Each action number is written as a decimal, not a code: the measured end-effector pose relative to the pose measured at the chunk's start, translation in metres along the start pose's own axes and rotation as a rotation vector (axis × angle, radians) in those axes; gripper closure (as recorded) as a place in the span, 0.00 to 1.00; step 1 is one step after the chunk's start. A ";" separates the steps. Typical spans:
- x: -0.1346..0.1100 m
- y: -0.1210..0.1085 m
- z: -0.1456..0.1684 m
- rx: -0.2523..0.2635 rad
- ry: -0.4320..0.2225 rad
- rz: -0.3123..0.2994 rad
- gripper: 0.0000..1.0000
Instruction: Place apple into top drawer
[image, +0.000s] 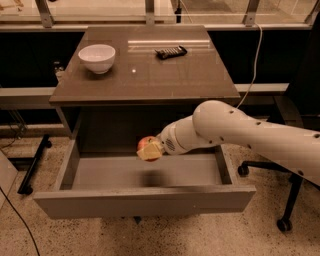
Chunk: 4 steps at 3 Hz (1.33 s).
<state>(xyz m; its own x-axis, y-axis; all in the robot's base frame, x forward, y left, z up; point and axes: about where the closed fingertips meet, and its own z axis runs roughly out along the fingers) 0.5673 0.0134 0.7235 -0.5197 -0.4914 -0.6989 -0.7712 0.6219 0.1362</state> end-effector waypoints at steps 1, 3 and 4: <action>0.011 0.001 0.013 -0.025 0.022 -0.001 1.00; 0.034 -0.006 0.062 -0.068 0.047 -0.016 0.77; 0.044 -0.011 0.077 -0.059 0.054 0.019 0.57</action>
Offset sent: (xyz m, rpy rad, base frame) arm 0.0058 0.0125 -0.0737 -0.0256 0.0741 0.0705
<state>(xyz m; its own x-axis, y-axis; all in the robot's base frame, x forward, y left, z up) 0.5816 0.0322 0.6373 -0.5525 -0.5125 -0.6574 -0.7802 0.5954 0.1916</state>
